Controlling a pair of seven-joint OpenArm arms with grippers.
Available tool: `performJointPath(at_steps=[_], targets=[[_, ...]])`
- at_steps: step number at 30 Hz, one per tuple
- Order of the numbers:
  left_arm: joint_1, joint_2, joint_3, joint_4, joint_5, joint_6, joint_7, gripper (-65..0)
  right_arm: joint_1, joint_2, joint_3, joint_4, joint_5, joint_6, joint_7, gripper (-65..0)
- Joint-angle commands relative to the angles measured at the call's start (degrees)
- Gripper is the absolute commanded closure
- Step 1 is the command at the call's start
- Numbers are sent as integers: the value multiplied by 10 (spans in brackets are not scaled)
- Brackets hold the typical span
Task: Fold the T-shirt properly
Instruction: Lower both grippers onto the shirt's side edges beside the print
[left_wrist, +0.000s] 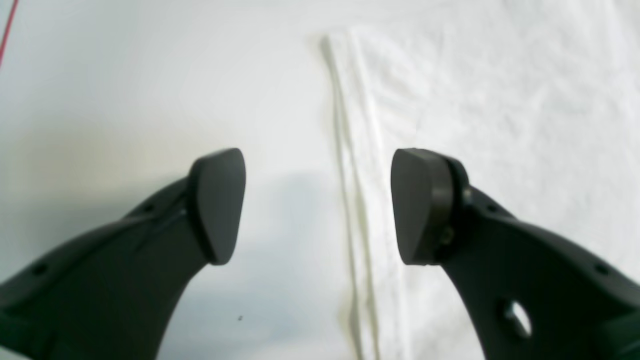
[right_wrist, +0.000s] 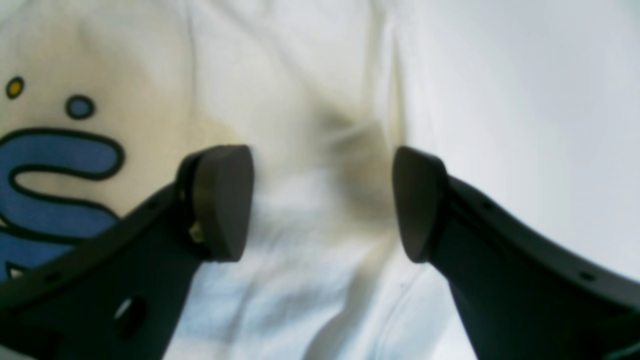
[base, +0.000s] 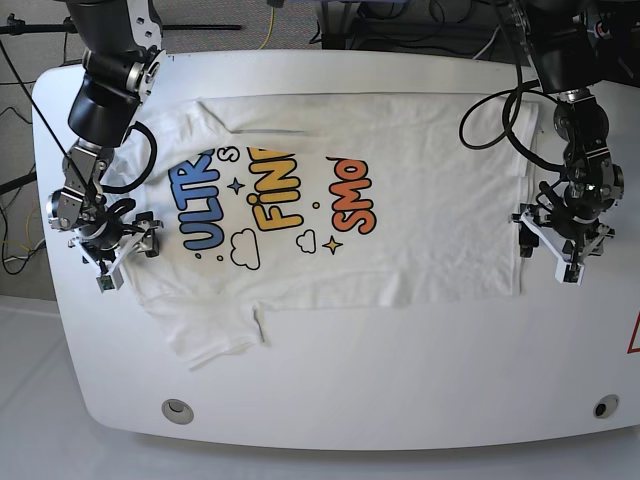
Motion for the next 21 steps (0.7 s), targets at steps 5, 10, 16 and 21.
performJointPath(at_steps=[5, 10, 16, 21], targets=[[-9, -8, -4, 16, -4, -1, -16, -429, 31, 16, 0, -3, 9, -1, 21, -431], [-13, -9, -1, 5, -7, -3, -14, -431, 61, 12, -7, -42, 7, -1, 21, -428], [-17, -9, -1, -4, -8, -4, -17, -431, 82, 18, -14, -82, 10, -1, 28, -427], [-31, -13, 0, -22, -8, -5, -23, -435, 112, 24, -20, -115, 12, -1, 28, -428]])
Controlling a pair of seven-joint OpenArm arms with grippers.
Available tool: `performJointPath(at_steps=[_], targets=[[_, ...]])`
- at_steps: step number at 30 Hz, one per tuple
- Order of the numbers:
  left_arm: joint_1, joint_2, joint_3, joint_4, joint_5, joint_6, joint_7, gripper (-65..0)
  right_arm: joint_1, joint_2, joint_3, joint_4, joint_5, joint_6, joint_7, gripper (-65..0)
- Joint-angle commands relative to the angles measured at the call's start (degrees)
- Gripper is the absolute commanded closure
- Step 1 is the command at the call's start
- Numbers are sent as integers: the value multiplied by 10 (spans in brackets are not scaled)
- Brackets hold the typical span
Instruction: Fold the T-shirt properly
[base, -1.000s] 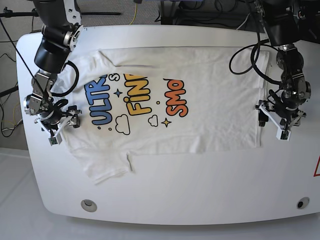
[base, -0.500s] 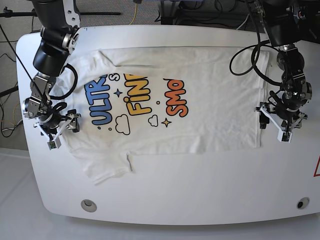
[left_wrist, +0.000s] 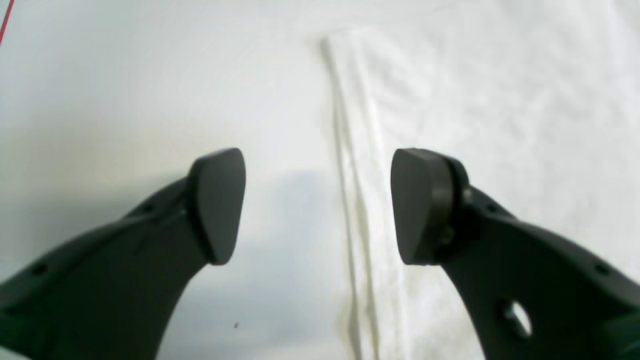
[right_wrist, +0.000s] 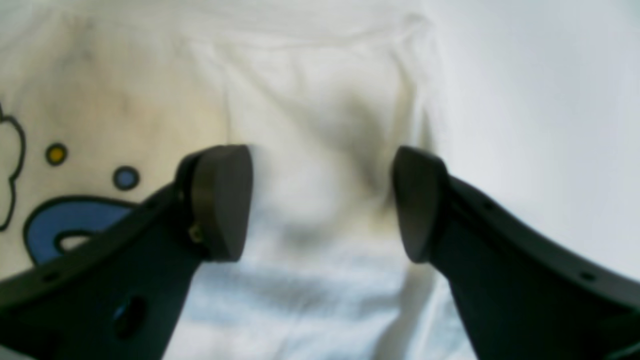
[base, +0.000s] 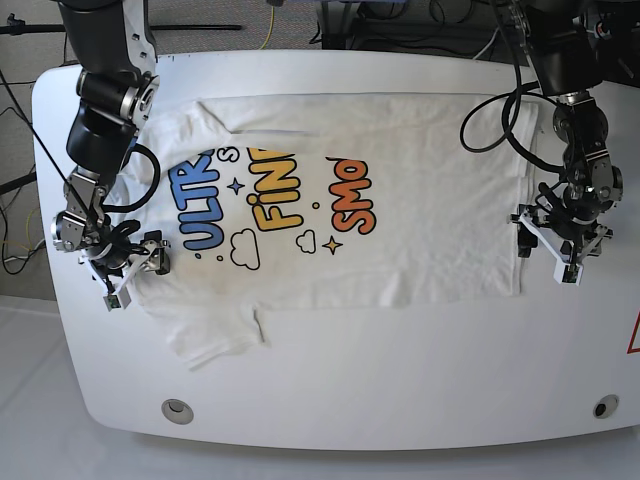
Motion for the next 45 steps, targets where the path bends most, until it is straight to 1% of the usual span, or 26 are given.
performJointPath(at_steps=[1, 8, 10, 20, 24, 30, 32, 34, 38, 45], targets=[[-22, -12, -2, -5, -5, 1, -17, -435, 32, 17, -2, -2, 11, -1, 14, -427], [-41, -16, -3, -56, -6, -4, -23, -436, 33, 22, -6, -25, 13, -1, 17, -424], [-45, -16, -2, -72, -2, -18, -20, -434, 36, 22, -3, -32, 17, -1, 24, -424], [-80, -22, -5, -156, 3, -59, -27, -433, 47, 22, -5, -60, 13, -1, 52, -424], [-83, -22, -6, -170, 5, -67, -29, -433, 49, 22, -7, -69, 13, -1, 61, -424], [-95, -24, -4, -183, 16, -55, -36, -431, 49, 20, -5, -69, 16, -1, 61, -423], [-110, -25, 3, -207, 40, -22, -52, -433, 51, 19, -3, -72, 13, -1, 63, -421], [-113, -25, 5, -211, 46, -11, -56, -432, 53, 19, -2, -72, 12, -1, 63, -421], [-113, -25, 7, -213, 46, -10, -58, -433, 55, 18, -2, -73, 8, -1, 63, -421], [-89, -24, 6, -188, 30, -23, -63, -439, 59, 20, -1, -80, 7, -1, 57, -427]])
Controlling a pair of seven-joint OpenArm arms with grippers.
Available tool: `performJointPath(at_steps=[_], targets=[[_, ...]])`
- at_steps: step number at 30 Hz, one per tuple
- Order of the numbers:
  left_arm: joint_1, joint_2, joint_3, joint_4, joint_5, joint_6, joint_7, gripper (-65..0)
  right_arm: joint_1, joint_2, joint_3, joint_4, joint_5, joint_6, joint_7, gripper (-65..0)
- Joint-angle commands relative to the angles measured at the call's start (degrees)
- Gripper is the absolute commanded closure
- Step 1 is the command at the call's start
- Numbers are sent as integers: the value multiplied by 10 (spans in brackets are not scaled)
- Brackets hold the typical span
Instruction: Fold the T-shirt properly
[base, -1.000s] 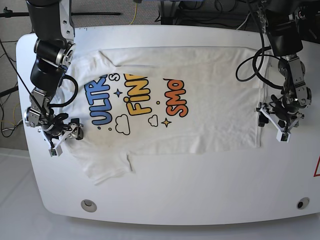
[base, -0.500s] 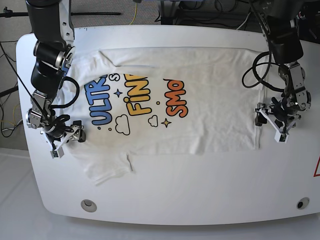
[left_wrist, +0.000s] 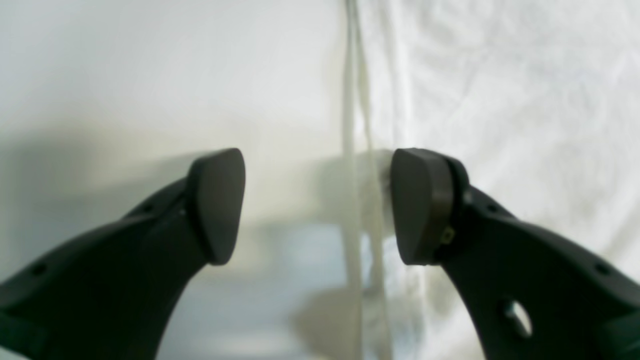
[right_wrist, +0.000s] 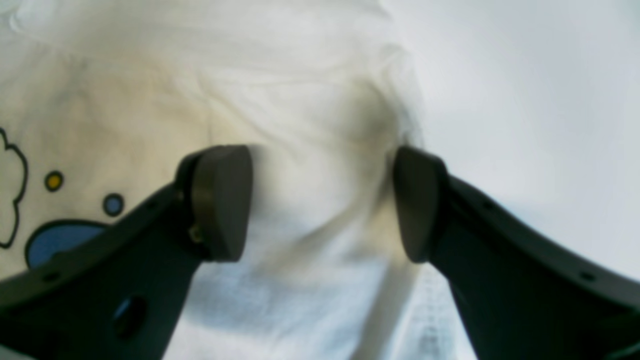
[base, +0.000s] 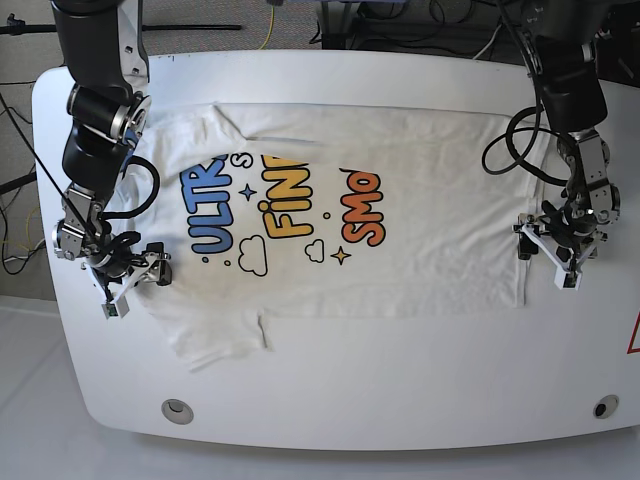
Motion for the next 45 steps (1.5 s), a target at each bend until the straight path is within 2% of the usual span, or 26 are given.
performJointPath(at_steps=[1, 11, 27, 45], targets=[[-3, -8, -2, 19, -1, -7, 1, -439, 20, 11, 2, 5, 7, 1, 5, -427], [19, -20, -1, 86, -53, -8, 5, -435, 25, 15, -1, 4, 10, 1, 7, -426], [31, -24, -7, 95, -71, -5, 17, -429, 25, 13, 2, 2, 9, 1, -1, -427], [28, -24, -7, 97, -62, -3, 27, -430, 24, 12, 1, -1, 0, 1, -2, -426]])
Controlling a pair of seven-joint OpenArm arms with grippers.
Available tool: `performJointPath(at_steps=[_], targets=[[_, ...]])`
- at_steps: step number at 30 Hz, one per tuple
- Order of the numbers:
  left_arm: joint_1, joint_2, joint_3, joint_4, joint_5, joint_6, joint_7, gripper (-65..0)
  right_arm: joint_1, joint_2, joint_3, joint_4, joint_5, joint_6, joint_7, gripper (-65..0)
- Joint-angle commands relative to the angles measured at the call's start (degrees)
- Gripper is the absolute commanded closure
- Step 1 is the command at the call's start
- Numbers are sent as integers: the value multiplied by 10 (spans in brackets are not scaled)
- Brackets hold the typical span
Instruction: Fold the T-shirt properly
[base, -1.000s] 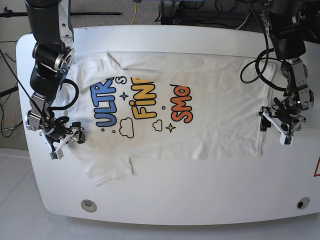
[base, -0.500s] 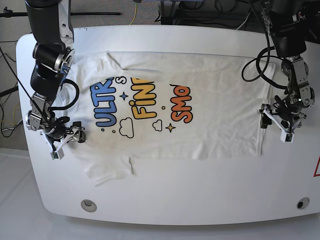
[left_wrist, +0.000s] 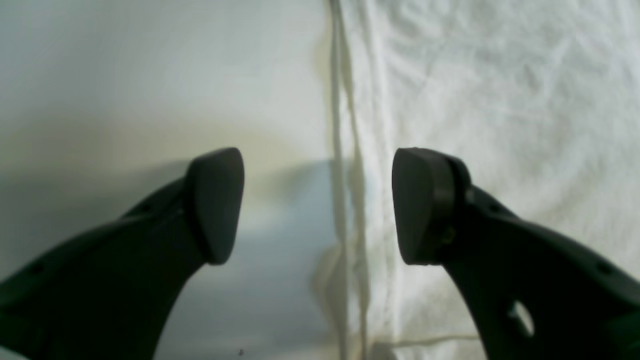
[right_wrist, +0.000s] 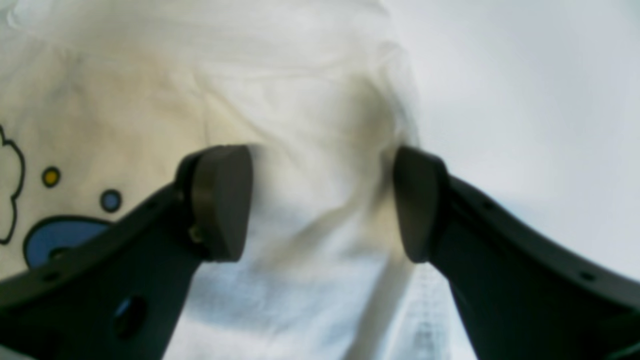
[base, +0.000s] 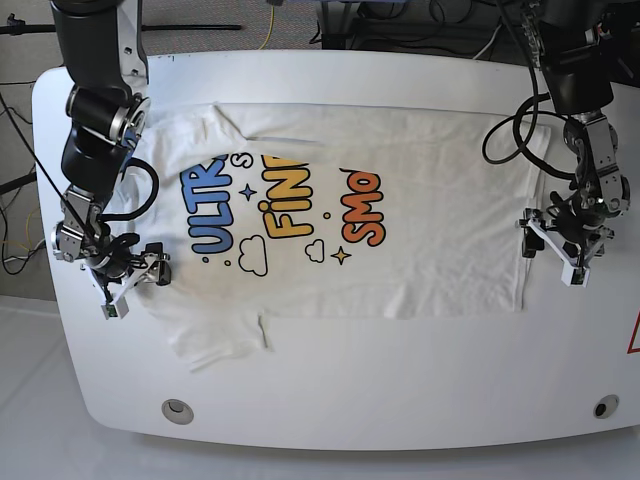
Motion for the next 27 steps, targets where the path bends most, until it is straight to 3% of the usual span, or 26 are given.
performJointPath(at_steps=[1, 18, 27], targets=[[-15, -10, -3, 7, -3, 2, -9, -430, 19, 10, 1, 2, 2, 1, 9, -426], [-15, -10, -4, 13, -9, 2, -11, -435, 30, 27, 2, -24, 6, 1, 51, -425], [-15, -11, -6, 17, -7, -1, -7, -438, 14, 24, 5, 28, 4, 1, 51, -426]])
